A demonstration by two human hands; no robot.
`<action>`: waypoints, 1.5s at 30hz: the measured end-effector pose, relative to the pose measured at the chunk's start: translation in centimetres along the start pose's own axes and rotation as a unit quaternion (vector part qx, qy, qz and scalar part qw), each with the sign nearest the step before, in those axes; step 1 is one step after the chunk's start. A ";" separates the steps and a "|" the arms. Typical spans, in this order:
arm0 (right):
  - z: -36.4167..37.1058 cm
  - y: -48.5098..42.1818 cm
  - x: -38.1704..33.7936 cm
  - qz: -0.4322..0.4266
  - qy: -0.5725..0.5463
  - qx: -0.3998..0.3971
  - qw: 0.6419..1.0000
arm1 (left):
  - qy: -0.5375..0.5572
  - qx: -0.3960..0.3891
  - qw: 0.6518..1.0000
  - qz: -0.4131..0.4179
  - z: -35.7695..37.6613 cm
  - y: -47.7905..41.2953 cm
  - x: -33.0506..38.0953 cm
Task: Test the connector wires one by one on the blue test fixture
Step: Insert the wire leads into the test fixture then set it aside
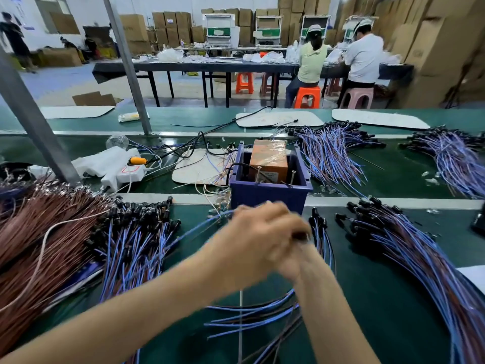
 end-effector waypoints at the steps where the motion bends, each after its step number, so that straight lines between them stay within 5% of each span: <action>1: -0.4 0.3 -1.0 -0.008 -0.030 0.023 0.999 | -0.018 -0.048 0.998 0.037 0.8 0.9 1.0; 7: -3.8 2.1 -5.1 -0.156 -0.070 0.172 0.970 | -0.025 -0.339 0.939 0.041 5.6 7.0 1.3; 11: -4.4 2.7 -5.2 -0.235 -0.060 0.223 0.944 | -0.006 -0.383 0.923 -0.040 5.3 7.6 -0.7; 13: -4.3 2.8 -5.1 -0.267 -0.044 0.232 0.934 | 0.012 -0.338 0.936 -0.098 4.0 6.4 -2.3; 16: -3.6 3.0 -5.3 -0.303 -0.015 0.218 0.928 | 0.116 -0.172 0.954 -0.217 0.3 2.0 -4.2; 19: -2.2 3.3 -5.4 -0.315 0.030 0.157 0.936 | 0.247 -0.025 0.923 -0.294 -2.7 -1.8 -5.5; 25: 0.4 4.2 -5.2 -0.323 0.224 0.089 0.915 | 0.401 0.043 0.869 -0.286 -2.3 -5.6 -3.9; 29: 0.9 5.6 -5.9 -0.359 0.352 0.128 0.855 | 0.492 0.102 0.832 -0.236 -2.6 -6.0 -3.3; 33: 1.2 7.0 -7.4 -0.434 0.440 0.226 0.753 | 0.485 0.166 0.851 -0.110 -4.0 -5.8 -2.8; 39: 2.5 8.7 -8.8 -0.582 0.487 0.195 0.621 | 0.453 0.217 0.865 -0.002 -5.2 -4.7 -2.6; 42: 1.6 8.1 -8.0 -0.564 0.509 0.173 0.627 | 0.437 0.218 0.873 -0.005 -4.8 -3.9 -2.9; 45: -0.2 6.8 -5.9 -0.457 0.516 0.179 0.702 | 0.403 0.200 0.892 -0.037 -3.3 -2.7 -3.5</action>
Point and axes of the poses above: each hand's wrist, its own y-axis away from the middle knuckle, its own z-axis out of the palm, x = y × z, the point moved 3 cm from there along -y, towards the middle knuckle
